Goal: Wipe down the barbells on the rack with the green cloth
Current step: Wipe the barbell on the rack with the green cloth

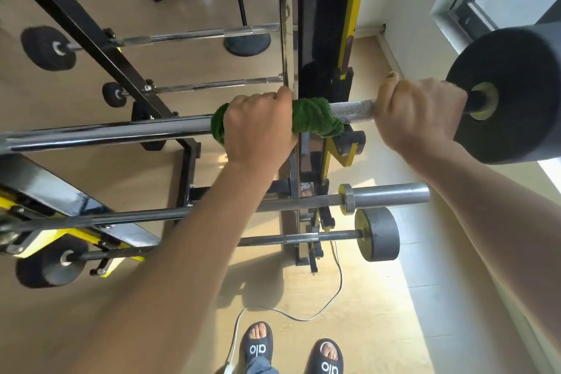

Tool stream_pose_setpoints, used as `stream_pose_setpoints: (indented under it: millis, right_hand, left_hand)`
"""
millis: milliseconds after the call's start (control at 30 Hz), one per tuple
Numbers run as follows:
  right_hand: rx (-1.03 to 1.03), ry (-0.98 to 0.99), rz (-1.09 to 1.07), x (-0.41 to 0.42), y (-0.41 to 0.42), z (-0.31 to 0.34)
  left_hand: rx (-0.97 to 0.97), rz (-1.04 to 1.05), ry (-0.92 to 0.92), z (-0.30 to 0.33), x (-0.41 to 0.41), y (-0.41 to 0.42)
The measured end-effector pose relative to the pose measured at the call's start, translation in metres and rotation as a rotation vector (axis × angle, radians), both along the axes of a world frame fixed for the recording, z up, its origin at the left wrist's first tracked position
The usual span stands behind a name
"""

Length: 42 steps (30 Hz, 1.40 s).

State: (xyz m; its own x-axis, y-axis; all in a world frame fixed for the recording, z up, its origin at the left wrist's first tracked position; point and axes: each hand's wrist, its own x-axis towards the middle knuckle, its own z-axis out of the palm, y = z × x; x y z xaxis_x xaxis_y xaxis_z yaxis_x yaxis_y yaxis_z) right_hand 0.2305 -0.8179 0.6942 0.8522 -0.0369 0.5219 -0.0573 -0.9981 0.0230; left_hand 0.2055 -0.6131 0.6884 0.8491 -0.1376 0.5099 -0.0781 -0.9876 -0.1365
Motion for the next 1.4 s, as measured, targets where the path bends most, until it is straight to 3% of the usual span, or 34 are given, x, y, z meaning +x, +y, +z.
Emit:
stream_pose_setpoints:
  millis: [133, 200, 300, 367, 433, 467, 500, 600, 667, 733, 833, 933, 1033, 1167, 1233, 1333, 1400]
  right_hand:
    - [0.019, -0.052, -0.010, 0.001, -0.002, -0.006]
    - [0.037, -0.094, 0.004, 0.002, -0.003, -0.008]
    - [0.047, -0.172, -0.003, 0.003, -0.001, -0.008]
    - [0.030, -0.217, -0.014, 0.003, -0.001, -0.010]
    - [0.024, -0.239, -0.019, 0.004, -0.002, -0.012]
    - [0.032, -0.238, -0.017, 0.005, -0.002, -0.013]
    - [0.042, -0.229, -0.013, 0.005, -0.002, -0.014]
    - [0.050, -0.243, -0.003, 0.005, -0.002, -0.013]
    - [0.045, -0.246, -0.006, 0.005, -0.001, -0.014]
    - [0.031, -0.241, -0.011, 0.006, -0.002, -0.014]
    - [0.031, -0.271, -0.018, 0.006, -0.003, -0.015]
    - [0.043, -0.251, -0.018, 0.007, -0.002, -0.015]
    - [0.039, -0.265, -0.012, 0.005, -0.001, -0.012]
    - [0.023, -0.270, 0.010, 0.005, -0.003, -0.012]
    - [0.025, -0.280, 0.017, 0.004, -0.004, -0.011]
    - [0.036, -0.245, 0.029, 0.006, -0.003, -0.010]
    - [0.042, -0.242, 0.007, 0.005, -0.003, -0.012]
  left_hand:
    - [-0.023, -0.110, 0.489, 0.035, 0.013, 0.010]
    - [-0.093, -0.087, 0.904, 0.054, 0.033, 0.012]
    - [-0.358, 0.112, 1.625, 0.076, 0.056, 0.013]
    - [-0.402, 0.180, 1.836, 0.078, 0.066, 0.014]
    - [-0.411, 0.166, 1.823, 0.077, 0.067, 0.012]
    - [-0.371, 0.099, 1.700, 0.074, 0.064, 0.012]
    - [-0.286, 0.012, 1.477, 0.066, 0.058, 0.013]
    - [-0.034, -0.124, 0.573, 0.030, 0.024, 0.012]
    - [0.031, -0.125, 0.178, 0.009, 0.008, 0.010]
    - [0.059, -0.102, -0.015, -0.006, 0.003, 0.003]
    - [-0.004, 0.002, -0.098, -0.019, -0.003, -0.017]
    - [-0.107, 0.058, -0.066, -0.015, -0.003, -0.026]
    - [-0.007, 0.050, 0.043, 0.007, 0.003, -0.020]
    - [-0.057, -0.005, 0.493, 0.037, 0.012, -0.013]
    - [-0.098, 0.017, 0.862, 0.057, 0.027, -0.013]
    - [-0.362, 0.125, 1.442, 0.081, 0.046, -0.009]
    - [-0.422, 0.135, 1.538, 0.083, 0.048, -0.009]
